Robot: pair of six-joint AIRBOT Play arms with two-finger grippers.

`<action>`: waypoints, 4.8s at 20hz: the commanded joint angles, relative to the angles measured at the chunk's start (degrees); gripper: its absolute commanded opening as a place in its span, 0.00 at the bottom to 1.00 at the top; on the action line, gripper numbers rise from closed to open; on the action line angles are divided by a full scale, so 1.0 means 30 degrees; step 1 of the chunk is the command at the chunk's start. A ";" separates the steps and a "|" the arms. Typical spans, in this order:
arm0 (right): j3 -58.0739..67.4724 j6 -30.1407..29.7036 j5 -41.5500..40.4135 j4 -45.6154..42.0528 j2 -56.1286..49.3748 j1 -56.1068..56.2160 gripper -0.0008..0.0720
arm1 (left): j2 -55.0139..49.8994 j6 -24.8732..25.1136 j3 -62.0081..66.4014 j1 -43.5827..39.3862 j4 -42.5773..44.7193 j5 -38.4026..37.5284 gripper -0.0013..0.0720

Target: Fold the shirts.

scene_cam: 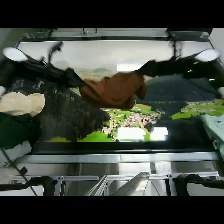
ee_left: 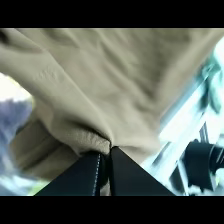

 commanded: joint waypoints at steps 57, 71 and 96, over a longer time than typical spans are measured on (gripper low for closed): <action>-0.4000 -0.0634 0.4634 0.4131 0.7380 -0.3045 0.04 | 0.5821 0.0940 -0.2280 0.3694 -0.5042 0.0583 0.04; 0.2667 0.0066 0.1617 0.0801 0.7541 -0.1581 0.04 | 1.4834 0.3373 -0.6003 0.6492 -0.4444 0.7723 0.04; -0.0379 0.2339 0.2113 -0.4991 -0.7293 -0.7147 0.87 | -0.4954 -0.1880 -0.3519 0.7672 0.5501 -0.0306 0.95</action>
